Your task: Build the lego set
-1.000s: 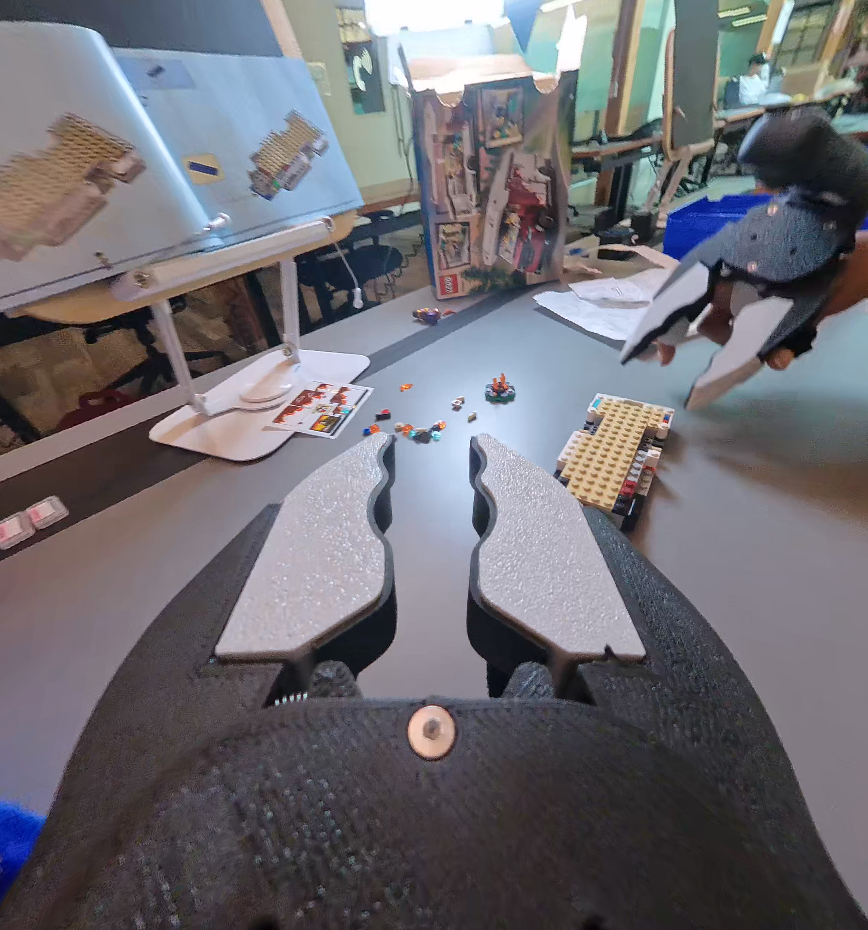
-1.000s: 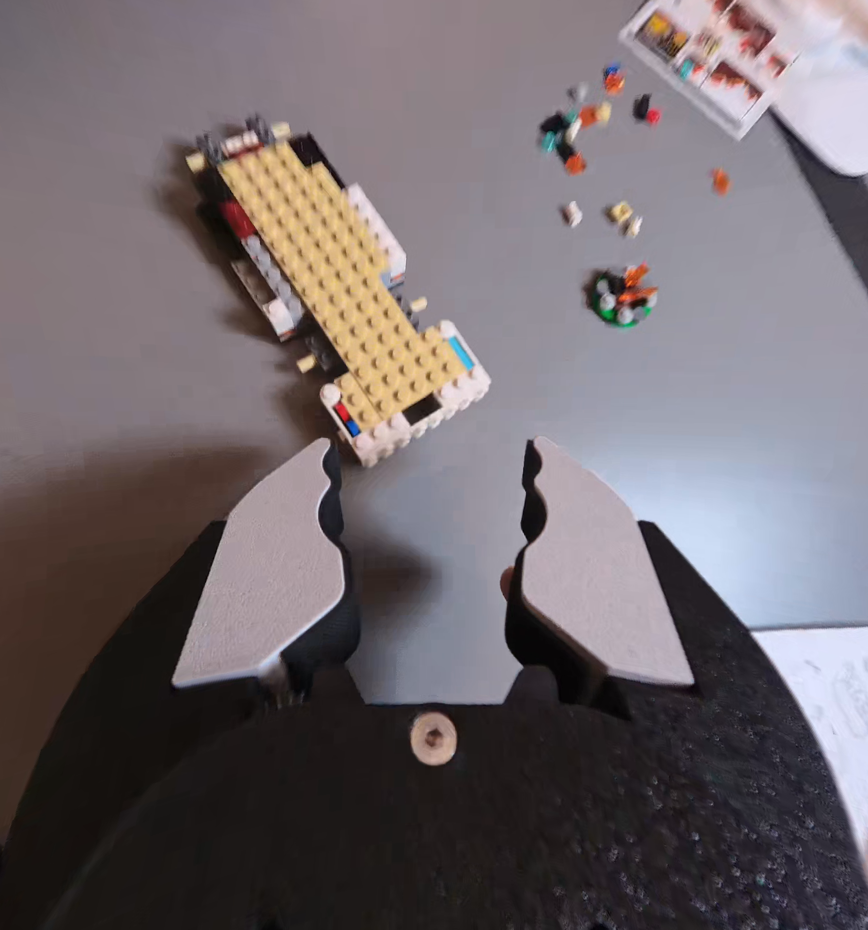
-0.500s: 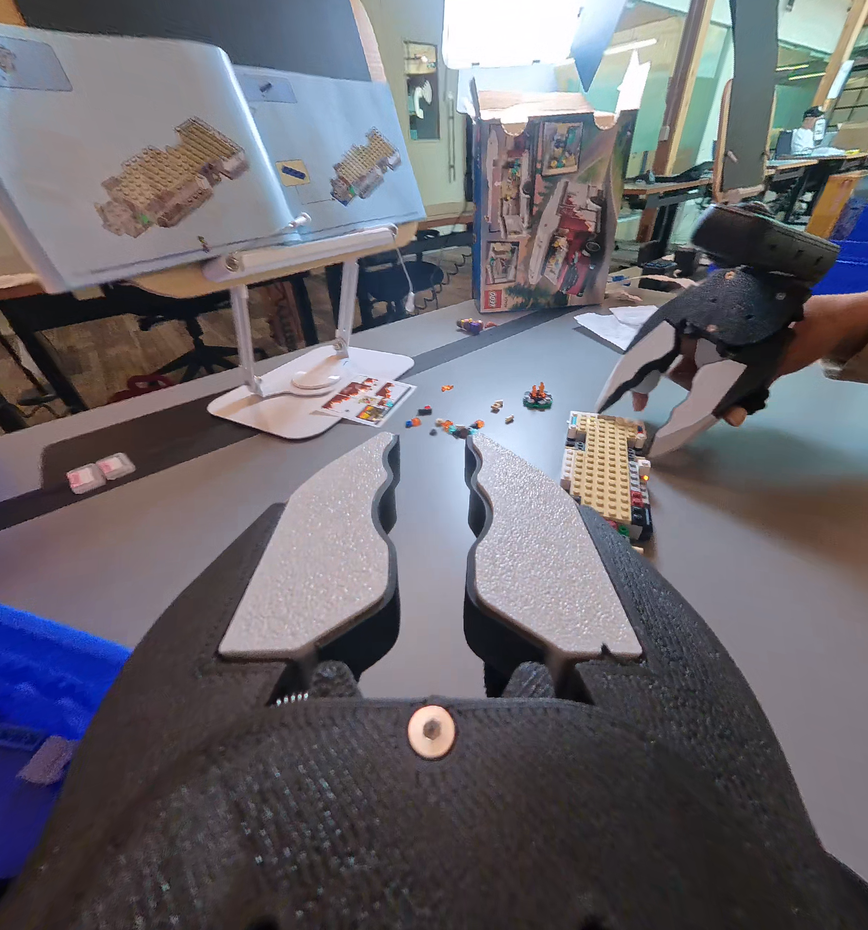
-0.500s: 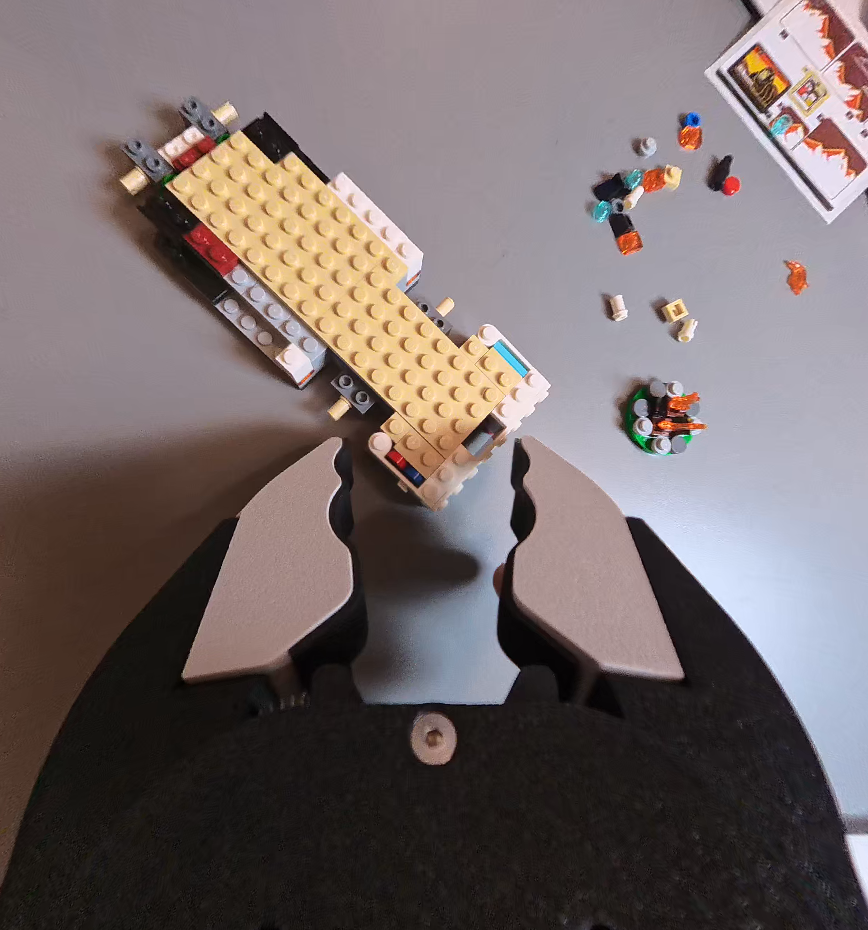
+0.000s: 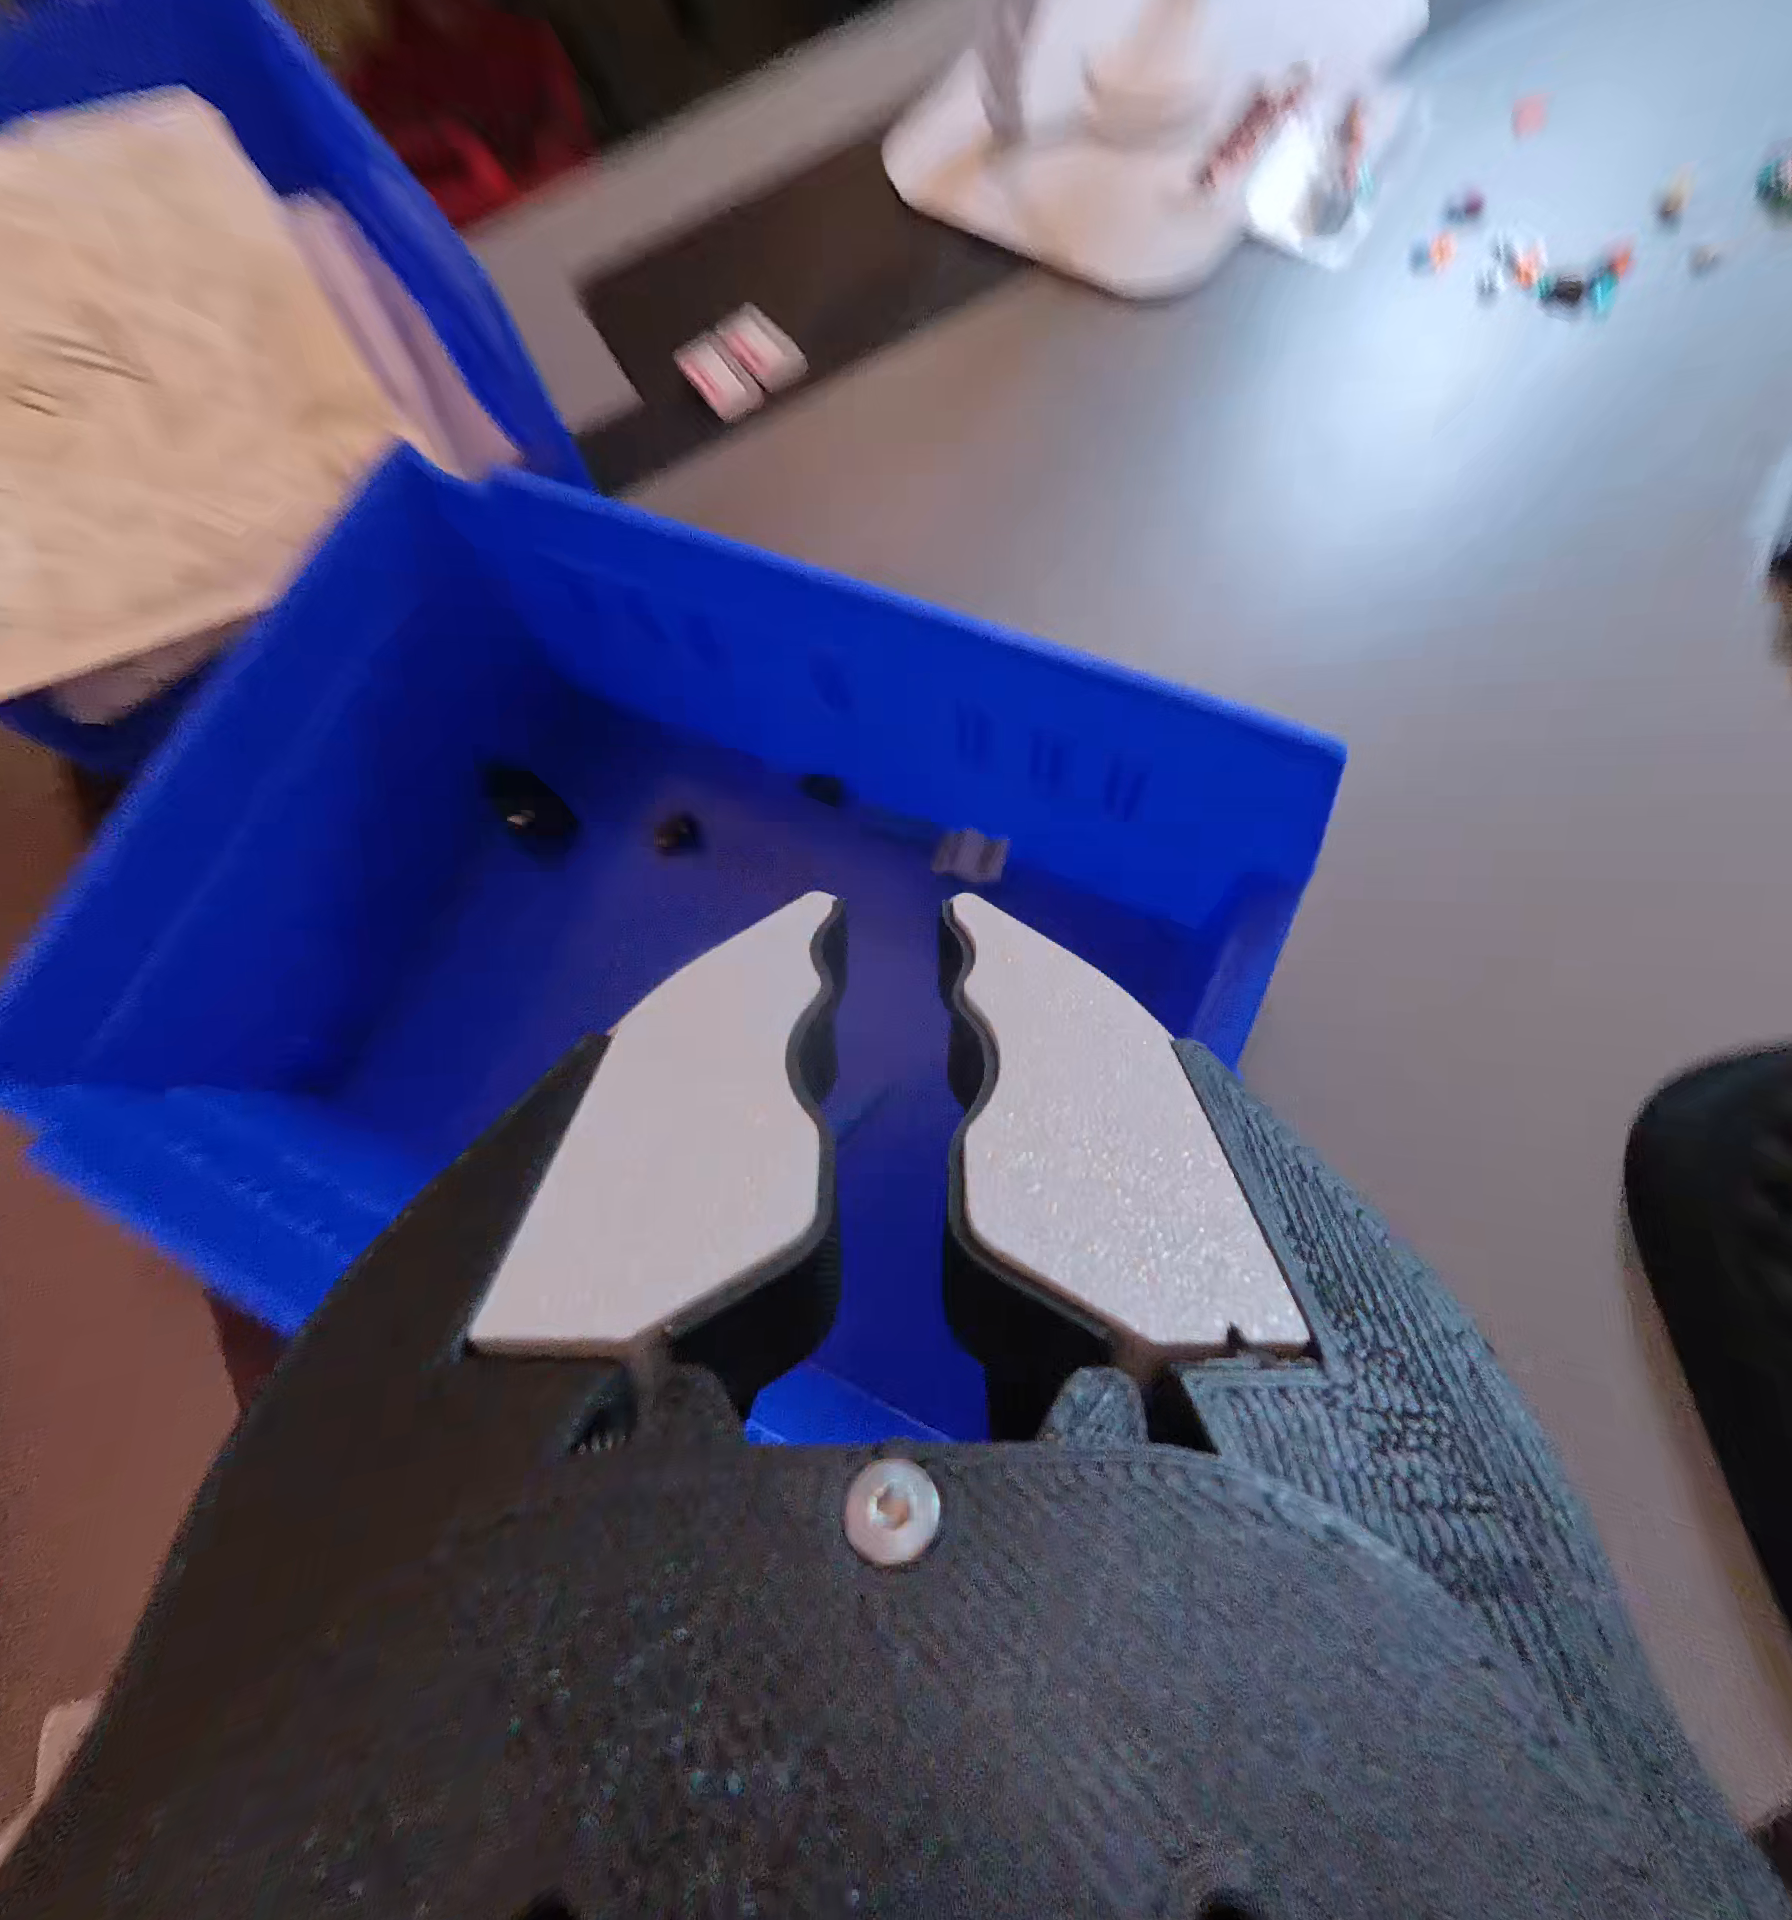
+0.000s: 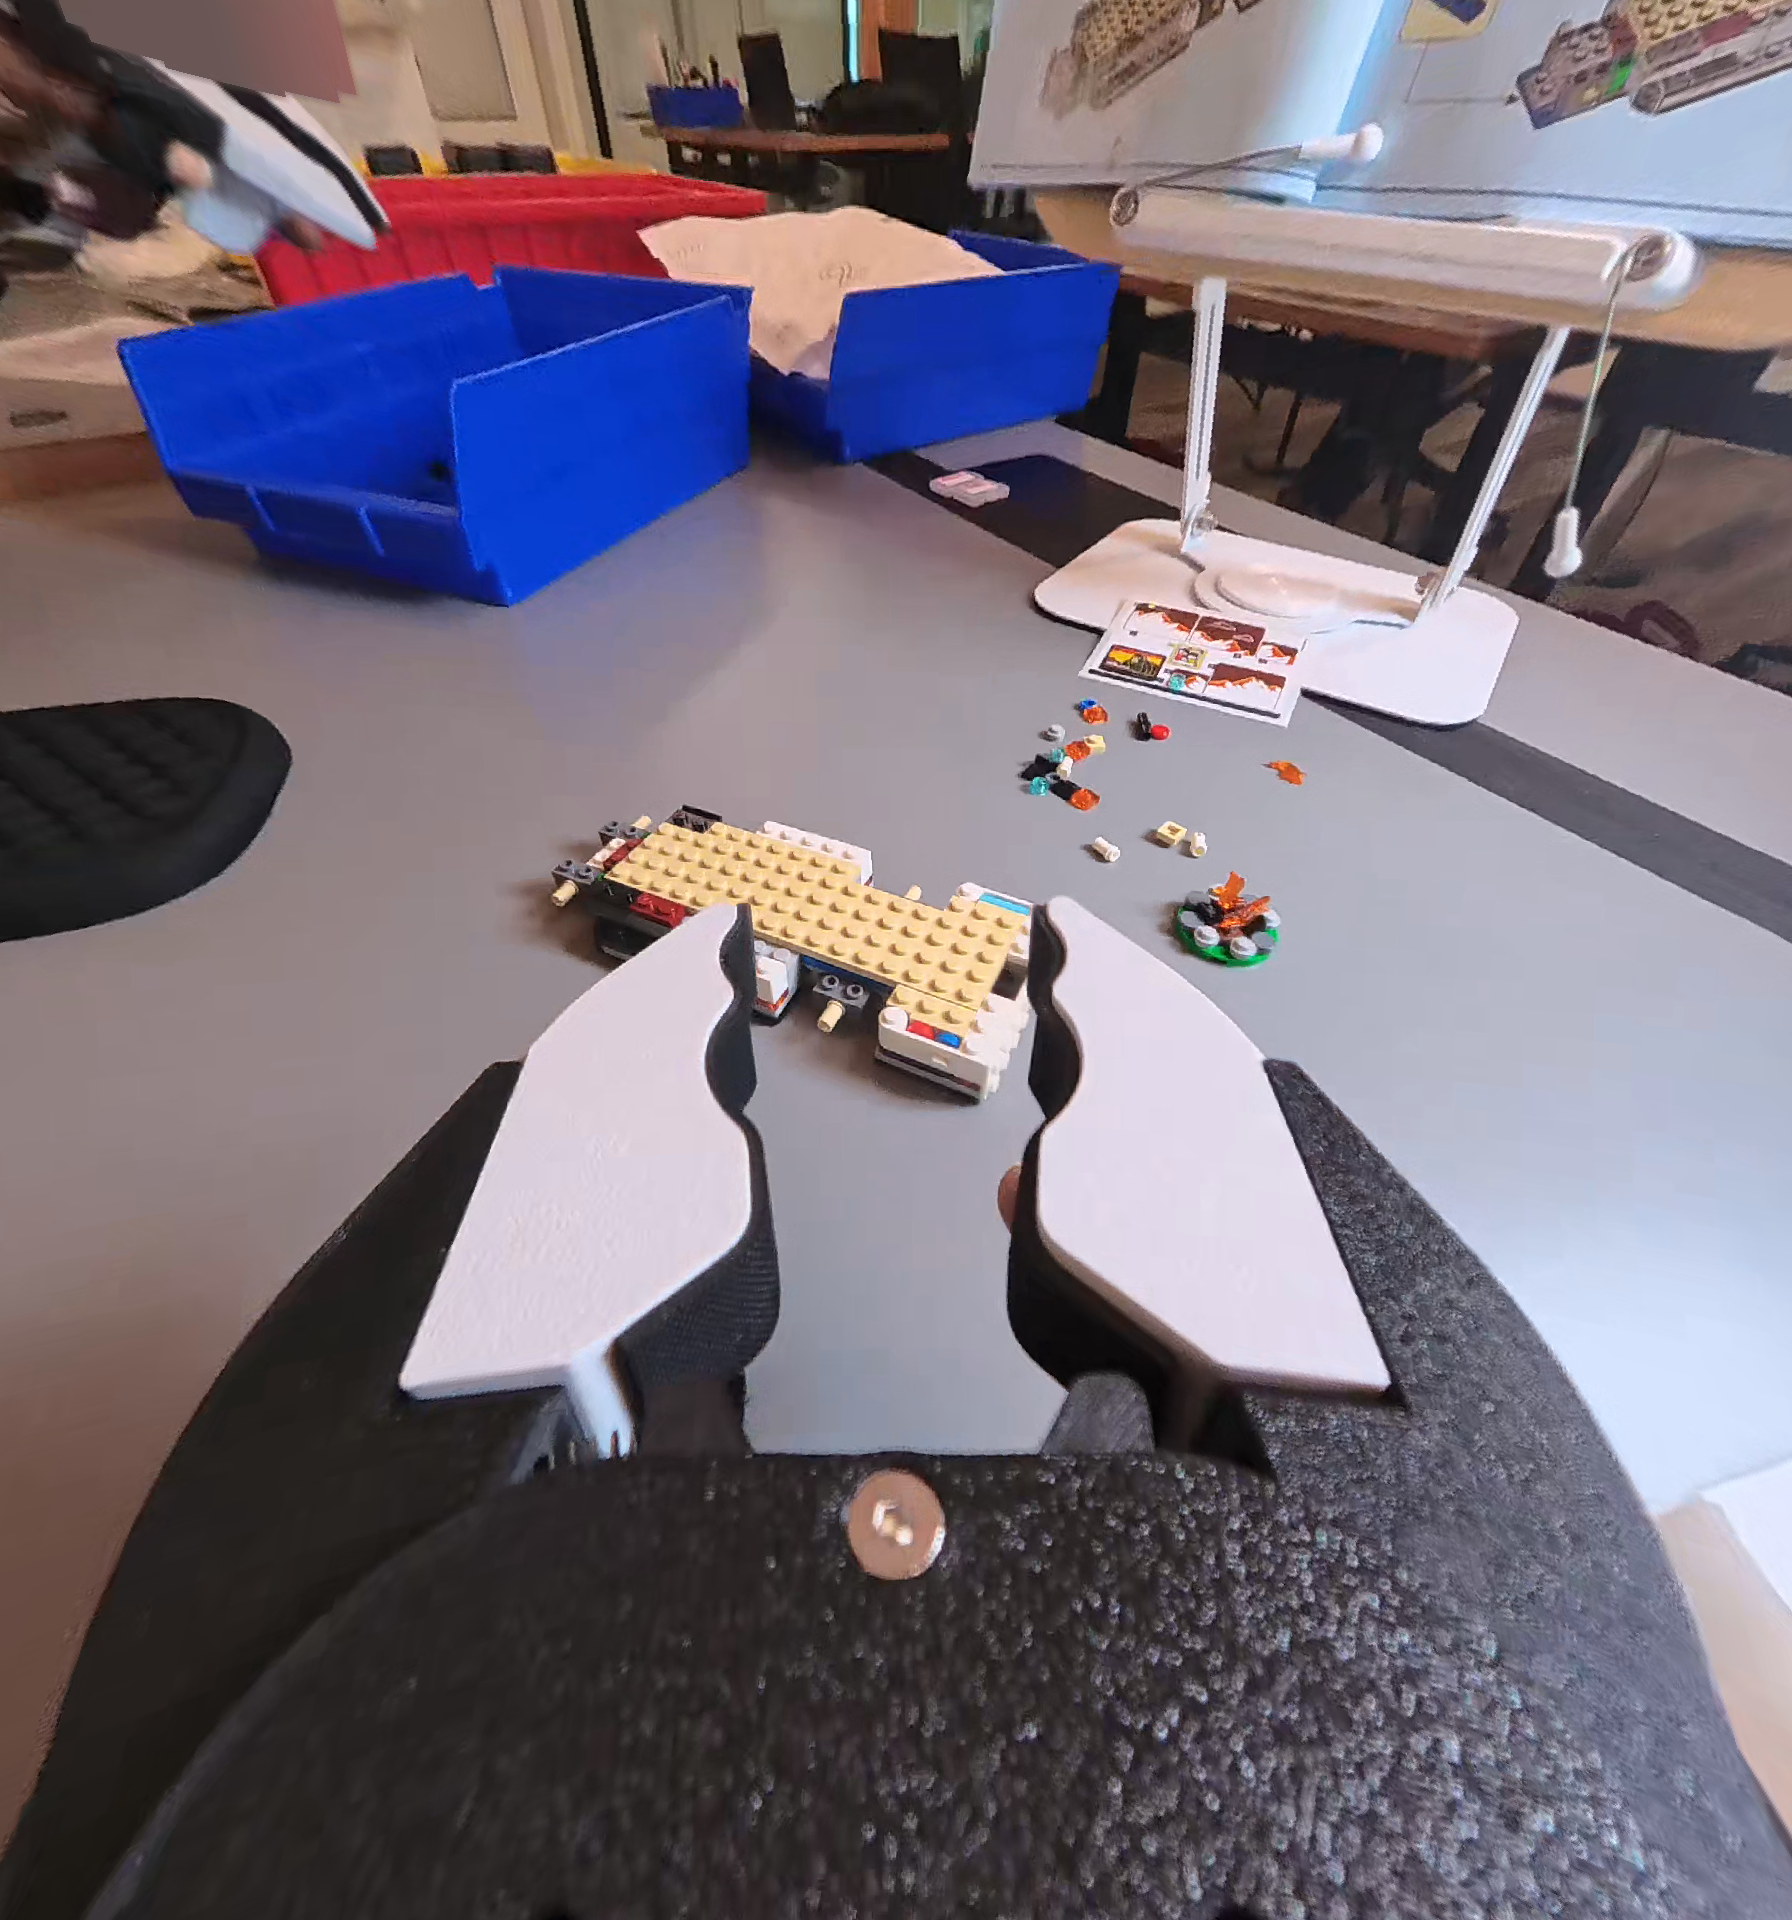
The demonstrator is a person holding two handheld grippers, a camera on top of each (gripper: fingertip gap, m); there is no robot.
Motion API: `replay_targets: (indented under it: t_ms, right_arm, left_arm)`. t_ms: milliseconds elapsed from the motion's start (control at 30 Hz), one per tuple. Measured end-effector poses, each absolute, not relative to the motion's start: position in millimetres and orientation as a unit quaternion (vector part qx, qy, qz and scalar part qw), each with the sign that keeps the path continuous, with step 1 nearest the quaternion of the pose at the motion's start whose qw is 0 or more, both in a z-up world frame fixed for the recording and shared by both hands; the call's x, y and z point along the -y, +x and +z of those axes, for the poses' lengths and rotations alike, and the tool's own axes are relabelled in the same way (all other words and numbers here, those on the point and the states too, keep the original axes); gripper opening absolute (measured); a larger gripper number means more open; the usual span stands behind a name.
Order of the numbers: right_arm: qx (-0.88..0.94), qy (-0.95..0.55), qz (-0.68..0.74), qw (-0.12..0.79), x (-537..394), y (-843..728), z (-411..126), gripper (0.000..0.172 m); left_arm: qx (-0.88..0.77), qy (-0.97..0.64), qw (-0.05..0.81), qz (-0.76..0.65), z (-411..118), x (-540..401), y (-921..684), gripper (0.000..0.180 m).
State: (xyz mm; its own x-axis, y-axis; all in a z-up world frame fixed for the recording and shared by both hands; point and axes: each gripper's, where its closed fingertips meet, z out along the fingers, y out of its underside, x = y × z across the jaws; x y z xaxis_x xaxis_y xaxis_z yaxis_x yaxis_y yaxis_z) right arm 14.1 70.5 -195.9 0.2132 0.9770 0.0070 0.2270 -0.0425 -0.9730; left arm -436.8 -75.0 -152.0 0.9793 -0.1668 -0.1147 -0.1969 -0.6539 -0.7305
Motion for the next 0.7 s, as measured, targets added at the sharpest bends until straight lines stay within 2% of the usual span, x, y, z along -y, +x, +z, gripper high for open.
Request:
replay_targets:
  t_ms: [133,267,333,400,500,600,700]
  right_arm:
    - [0.493,-0.611,0.395,0.477,-73.5,7.1,-202.1,0.049]
    - [0.501,-0.612,0.378,0.481,-75.5,5.5,-201.9,0.049]
    - [0.504,-0.611,0.371,0.485,-75.3,6.0,-200.3,0.048]
    - [0.505,-0.609,0.368,0.488,-75.5,6.5,-198.8,0.047]
    - [0.505,-0.606,0.37,0.491,-74.5,6.3,-196.7,0.046]
    - [0.51,-0.595,0.369,0.5,-71.1,7.1,-189.7,0.046]
    - [0.517,-0.578,0.364,0.516,-66.0,6.7,-179.1,0.045]
  left_arm:
    - [-0.164,-0.943,0.286,-0.054,-207.3,53.6,-419.1,0.024]
    - [-0.201,-0.952,0.225,-0.044,-253.9,33.3,-409.1,0.033]
    - [-0.218,-0.955,0.199,-0.019,-271.4,28.4,-411.2,0.033]
    - [-0.231,-0.954,0.192,0.005,-281.2,23.7,-413.4,0.022]
    - [-0.238,-0.952,0.188,0.05,-277.3,24.9,-424.5,0.021]
    - [-0.208,-0.942,0.253,0.069,-233.6,32.0,-429.6,0.02]
    - [-0.196,-0.899,0.39,0.026,-159.3,40.5,-392.3,0.02]
